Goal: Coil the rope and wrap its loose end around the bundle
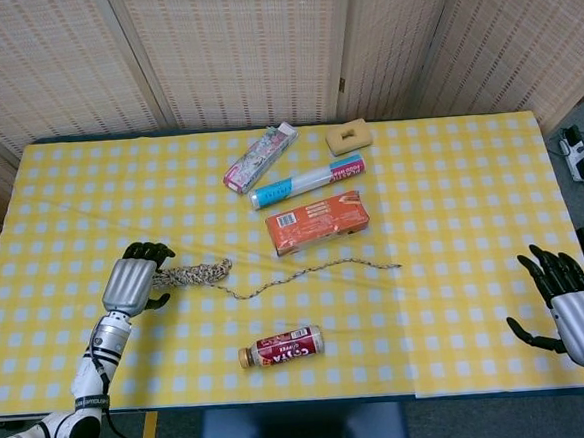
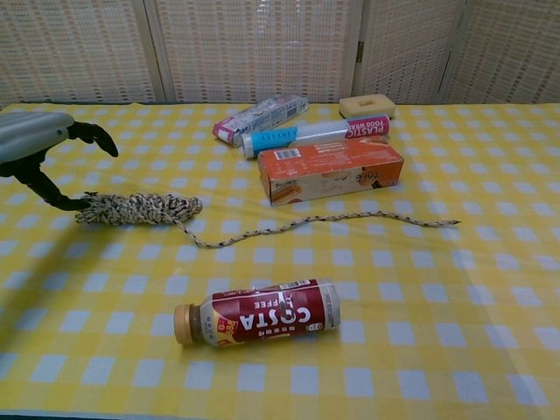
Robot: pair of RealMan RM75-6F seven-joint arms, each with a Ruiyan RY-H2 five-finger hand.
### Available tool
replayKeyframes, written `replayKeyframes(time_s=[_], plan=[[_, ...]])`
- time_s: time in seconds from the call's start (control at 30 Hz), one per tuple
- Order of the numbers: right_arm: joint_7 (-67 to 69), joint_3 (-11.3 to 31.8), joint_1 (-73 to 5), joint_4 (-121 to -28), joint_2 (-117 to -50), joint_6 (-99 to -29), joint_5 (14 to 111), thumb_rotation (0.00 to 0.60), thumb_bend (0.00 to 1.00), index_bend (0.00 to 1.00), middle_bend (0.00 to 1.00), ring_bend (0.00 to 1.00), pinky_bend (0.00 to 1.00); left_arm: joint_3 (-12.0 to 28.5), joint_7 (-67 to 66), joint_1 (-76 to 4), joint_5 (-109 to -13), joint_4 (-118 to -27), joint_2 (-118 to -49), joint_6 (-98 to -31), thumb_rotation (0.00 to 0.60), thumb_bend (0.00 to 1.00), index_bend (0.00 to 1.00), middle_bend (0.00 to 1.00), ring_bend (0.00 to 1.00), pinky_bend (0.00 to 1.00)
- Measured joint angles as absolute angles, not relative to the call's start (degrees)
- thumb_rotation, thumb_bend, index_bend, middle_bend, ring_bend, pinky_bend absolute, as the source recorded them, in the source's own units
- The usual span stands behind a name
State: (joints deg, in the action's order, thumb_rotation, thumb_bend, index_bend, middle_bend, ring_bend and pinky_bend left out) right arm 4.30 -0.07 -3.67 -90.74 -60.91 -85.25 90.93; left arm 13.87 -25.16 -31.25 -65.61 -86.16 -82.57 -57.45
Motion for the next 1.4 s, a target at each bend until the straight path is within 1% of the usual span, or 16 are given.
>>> replayKeyframes(time_s=[0.1, 0.27, 0.47, 0.83, 1.07, 1.27, 1.4], plan=[[4.3, -0.2, -3.7, -90.7, -60.9, -84.6, 90.7, 0.403, 0.35, 0.00, 0.00, 0.00, 0.00, 14.2, -27.3, -32.9, -62.1, -83.5, -84.7, -56.3, 0.600, 0.25, 0.32, 0.26, 0.19, 0.19], [4.9, -0.3, -3.7, -90.4, -61.0, -84.0, 90.1, 0.405, 0.35, 0.00, 0.00, 0.00, 0.00, 14.4, -29.5, -35.2, -55.8, -79.1, -87.4, -53.8, 0.600, 0.25, 0.34, 0.28, 0.22, 0.21], [4.6, -0.1, -4.0, -90.5, -61.1, -83.4, 89.8, 0.406, 0.35, 0.00, 0.00, 0.00, 0.00, 14.0, -28.7, -37.1, -53.0, -74.6, -90.3, -52.2, 0.600, 0.26, 0.37, 0.33, 0.28, 0.24], [3.8, 0.1, -4.3, -90.9, -61.2, -82.3, 89.0, 0.415, 0.35, 0.00, 0.00, 0.00, 0.00, 13.3, -27.9, -39.1, -51.2, -71.3, -92.7, -51.8, 0.600, 0.29, 0.44, 0.41, 0.36, 0.27], [3.8, 0.1, -4.1, -91.2, -61.1, -82.5, 88.8, 0.419, 0.35, 0.00, 0.00, 0.00, 0.00, 13.0, -26.8, -39.7, -51.2, -70.2, -93.2, -51.7, 0.600, 0.33, 0.46, 0.44, 0.39, 0.31], [3.7, 0.2, -4.0, -91.3, -61.0, -82.6, 88.7, 0.421, 0.35, 0.00, 0.00, 0.00, 0.00, 12.6, -24.8, -39.8, -52.1, -68.9, -93.9, -51.8, 0.600, 0.38, 0.52, 0.50, 0.45, 0.37], [3.7, 0.2, -3.9, -91.3, -61.0, -82.7, 88.7, 0.425, 0.35, 0.00, 0.00, 0.00, 0.00, 12.4, -23.2, -39.9, -53.0, -67.6, -94.4, -51.7, 0.600, 0.44, 0.60, 0.58, 0.52, 0.45]])
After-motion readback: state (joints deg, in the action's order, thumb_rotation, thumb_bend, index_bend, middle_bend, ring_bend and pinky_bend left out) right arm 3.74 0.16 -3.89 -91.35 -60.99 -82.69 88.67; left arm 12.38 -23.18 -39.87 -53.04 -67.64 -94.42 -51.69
